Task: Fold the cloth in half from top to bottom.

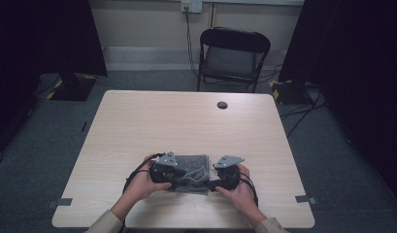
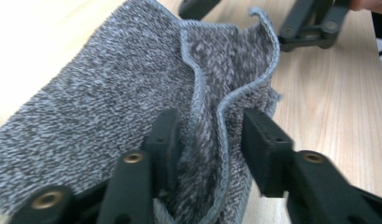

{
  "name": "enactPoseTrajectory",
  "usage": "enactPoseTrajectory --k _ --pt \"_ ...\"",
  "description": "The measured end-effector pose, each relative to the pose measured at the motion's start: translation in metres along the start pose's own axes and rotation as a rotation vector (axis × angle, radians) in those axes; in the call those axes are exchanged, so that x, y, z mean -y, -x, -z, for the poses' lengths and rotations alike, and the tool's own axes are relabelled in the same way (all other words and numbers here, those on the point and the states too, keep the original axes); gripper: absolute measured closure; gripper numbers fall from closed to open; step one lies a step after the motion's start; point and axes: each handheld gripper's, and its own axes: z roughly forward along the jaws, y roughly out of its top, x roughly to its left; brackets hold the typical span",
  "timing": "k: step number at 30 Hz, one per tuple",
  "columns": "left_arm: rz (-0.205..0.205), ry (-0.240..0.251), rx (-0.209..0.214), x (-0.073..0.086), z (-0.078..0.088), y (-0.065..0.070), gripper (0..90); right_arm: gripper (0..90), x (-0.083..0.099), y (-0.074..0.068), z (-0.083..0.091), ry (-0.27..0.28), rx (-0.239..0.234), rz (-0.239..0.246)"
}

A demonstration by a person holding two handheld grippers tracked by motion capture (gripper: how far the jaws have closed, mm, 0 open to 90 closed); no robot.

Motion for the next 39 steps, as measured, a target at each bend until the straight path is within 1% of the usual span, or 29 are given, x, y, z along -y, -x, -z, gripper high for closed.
enactPoseTrajectory --k 3,5,7,9,11,13,16,18,20,21,23,24,27,29,31,33,34,36,38,39 --pt "-0.004 -0.002 -0.007 0.0 0.002 -0.001 52.9 27.8 0.002 0.0 0.005 -0.007 -0.003 0.008" --pt "-0.001 0.006 -0.006 0.0 0.003 0.0 50.2 27.9 0.004 0.001 0.01 -0.011 -0.017 0.008" --pt "-0.003 0.006 -0.005 0.0 0.004 0.001 50.1 28.4 0.006 0.001 0.015 -0.014 -0.025 0.01" --pt "0.007 0.016 -0.005 0.0 0.008 0.001 49.6 29.6 0.007 0.002 0.022 -0.012 -0.041 0.01" --pt "0.013 0.022 -0.004 0.0 0.01 0.001 49.6 29.7 0.008 0.002 0.03 -0.006 -0.043 0.01" --pt "0.023 0.035 -0.007 0.0 0.014 0.001 49.4 31.6 0.008 0.004 0.035 0.004 -0.062 -0.003" --pt "0.041 0.054 -0.025 0.0 0.022 0.0 49.3 32.8 0.006 0.007 0.044 0.032 -0.065 -0.034" --pt "0.053 0.065 -0.042 0.0 0.026 -0.003 48.9 35.3 0.003 0.011 0.047 0.036 -0.058 -0.046" --pt "0.069 0.079 -0.053 -0.001 0.031 -0.006 49.1 37.1 0.002 0.014 0.049 0.034 -0.063 -0.067" --pt "0.07 0.09 -0.063 -0.002 0.035 -0.008 49.2 37.3 0.001 0.016 0.049 0.031 -0.06 -0.076" --pt "0.073 0.09 -0.074 -0.003 0.037 -0.012 50.0 38.1 -0.002 0.022 0.049 0.035 -0.055 -0.091" --pt "0.078 0.092 -0.073 -0.003 0.037 -0.013 50.7 38.1 -0.004 0.028 0.047 0.035 -0.046 -0.107" --pt "0.088 0.078 -0.071 -0.001 0.034 -0.017 51.5 38.1 -0.007 0.033 0.041 0.035 -0.049 -0.131" --pt "0.099 0.07 -0.061 0.003 0.03 -0.019 52.0 37.8 -0.009 0.036 0.036 0.029 -0.04 -0.129" --pt "0.107 0.063 -0.056 0.006 0.026 -0.021 52.1 37.5 -0.011 0.037 0.031 0.029 -0.044 -0.131" --pt "0.102 0.056 -0.043 0.009 0.022 -0.02 52.1 36.5 -0.015 0.037 0.026 0.034 -0.038 -0.125" --pt "0.106 0.058 -0.034 0.011 0.02 -0.019 52.1 36.4 -0.016 0.037 0.025 0.035 -0.041 -0.124" --pt "0.1 0.046 -0.024 0.012 0.018 -0.017 52.2 35.5 -0.019 0.036 0.019 0.035 -0.043 -0.122" --pt "0.099 0.043 -0.013 0.013 0.015 -0.012 52.6 35.4 -0.021 0.034 0.016 0.032 -0.046 -0.123" --pt "0.091 0.036 -0.006 0.013 0.014 -0.009 52.7 36.5 -0.023 0.033 0.014 0.036 -0.051 -0.117"
